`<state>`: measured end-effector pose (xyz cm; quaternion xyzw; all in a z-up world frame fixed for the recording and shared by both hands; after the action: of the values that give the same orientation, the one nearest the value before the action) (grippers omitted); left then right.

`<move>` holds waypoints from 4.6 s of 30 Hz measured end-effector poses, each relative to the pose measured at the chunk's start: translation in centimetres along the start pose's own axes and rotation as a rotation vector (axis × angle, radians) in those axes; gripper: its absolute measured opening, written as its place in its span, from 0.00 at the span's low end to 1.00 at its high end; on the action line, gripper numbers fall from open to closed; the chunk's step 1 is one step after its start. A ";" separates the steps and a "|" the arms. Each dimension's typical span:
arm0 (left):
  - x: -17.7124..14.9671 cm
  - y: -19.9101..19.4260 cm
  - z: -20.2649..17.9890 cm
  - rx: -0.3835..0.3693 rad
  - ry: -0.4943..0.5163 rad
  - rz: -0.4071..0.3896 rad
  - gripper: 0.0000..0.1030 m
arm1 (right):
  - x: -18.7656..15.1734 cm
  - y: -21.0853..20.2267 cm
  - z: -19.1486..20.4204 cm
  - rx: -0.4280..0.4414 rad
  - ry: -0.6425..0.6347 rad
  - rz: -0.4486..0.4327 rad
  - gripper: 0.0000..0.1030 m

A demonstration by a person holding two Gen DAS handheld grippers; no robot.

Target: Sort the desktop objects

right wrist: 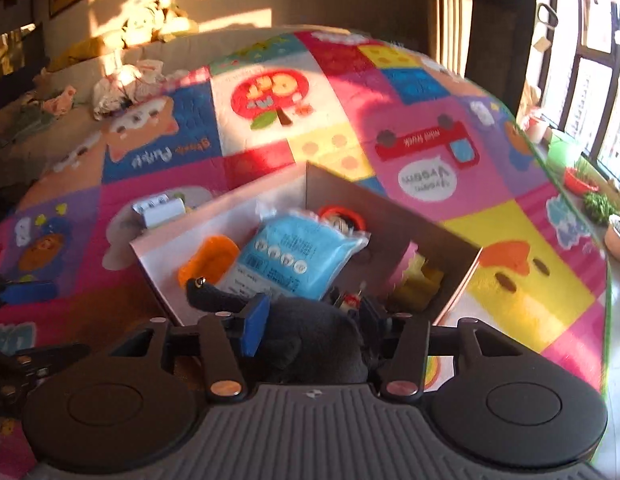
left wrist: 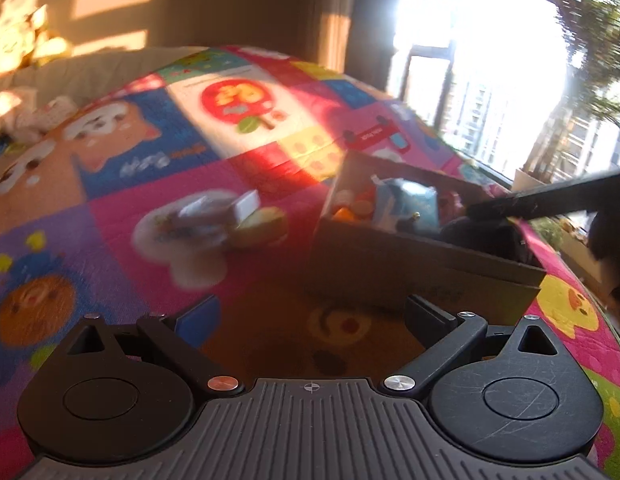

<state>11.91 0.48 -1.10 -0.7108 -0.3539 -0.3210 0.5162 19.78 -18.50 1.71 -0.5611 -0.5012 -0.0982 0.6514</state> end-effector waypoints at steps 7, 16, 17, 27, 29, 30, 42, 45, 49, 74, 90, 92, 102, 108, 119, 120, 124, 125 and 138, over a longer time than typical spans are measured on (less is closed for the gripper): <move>2.2 3.8 -2.8 -0.160 0.070 -0.043 0.99 | -0.7 -1.8 -7.4 -0.130 0.281 -0.001 0.84; 0.4 2.3 -5.8 -0.347 0.071 0.012 0.99 | -0.3 3.2 -6.2 0.100 0.414 0.043 0.85; 0.4 1.8 -6.1 -0.351 0.080 0.004 0.99 | 0.1 3.8 -5.9 0.105 0.401 0.042 0.85; 0.2 -1.9 6.4 0.279 -0.080 -0.084 1.00 | 10.2 3.0 2.5 0.012 -0.039 -0.126 0.88; -0.6 -1.8 8.6 0.309 -0.153 -0.047 1.00 | 12.3 4.6 7.2 0.101 -0.120 -0.098 0.88; -0.8 -1.8 9.2 0.304 -0.180 -0.031 1.00 | 13.0 5.9 9.5 0.142 -0.152 -0.061 0.88; -2.1 -2.8 8.3 0.185 -0.201 -0.002 1.00 | 11.5 19.1 17.6 0.198 -0.258 0.304 0.48; -2.5 -2.8 7.5 0.158 -0.177 0.012 1.00 | 10.7 15.5 19.2 0.350 -0.248 0.342 0.48; -2.7 -2.7 6.7 0.153 -0.136 0.011 1.00 | 11.6 11.0 19.7 0.441 -0.262 0.300 0.72; -2.6 -2.1 8.4 0.082 -0.261 0.024 1.00 | 10.4 1.1 15.2 0.370 -0.233 0.161 0.51; 0.9 -0.8 -0.4 -0.043 0.034 -0.039 1.00 | -1.4 -8.6 5.2 0.193 -0.036 -0.050 0.77; 1.5 0.9 -2.0 -0.046 0.088 -0.035 1.00 | -3.1 -8.9 3.6 0.146 0.008 -0.060 0.80; 0.2 3.5 -5.7 -0.112 0.107 0.034 1.00 | -9.6 -9.3 -2.4 -0.012 0.154 -0.067 0.90; -2.5 -0.1 -7.0 -0.173 0.244 0.040 1.00 | -7.7 -4.9 -4.8 0.073 0.366 -0.081 0.91; 0.7 -0.4 6.5 0.180 0.107 0.030 1.00 | -2.8 1.6 -2.3 0.107 0.303 -0.059 0.95; 0.9 0.1 7.3 0.198 0.095 0.033 1.00 | -2.5 1.7 -1.7 0.137 0.286 -0.063 0.93; 1.2 1.8 9.1 0.226 0.060 0.047 1.00 | -2.0 0.1 -0.8 0.153 0.236 -0.099 0.90; 1.0 2.1 9.2 0.218 0.044 0.058 1.00 | -2.1 -0.8 -0.5 0.136 0.197 -0.115 0.90; -3.4 0.4 0.8 -0.039 0.024 0.154 1.00 | -11.5 -7.6 -0.3 -0.011 0.020 -0.004 0.74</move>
<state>10.47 0.55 -4.28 -0.7419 -0.2856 -0.2959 0.5296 9.15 -26.43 -2.20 -0.5628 -0.4952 -0.1076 0.6530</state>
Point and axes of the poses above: each gripper's, at about its wrist camera, not at the fingertips, and y roughly the way its jaws point, z to its left, x to its top, the point moved 10 cm from there along y, roughly the way its jaws point, and after that the axes turned 9 degrees about -y, right-handed, at the moved point
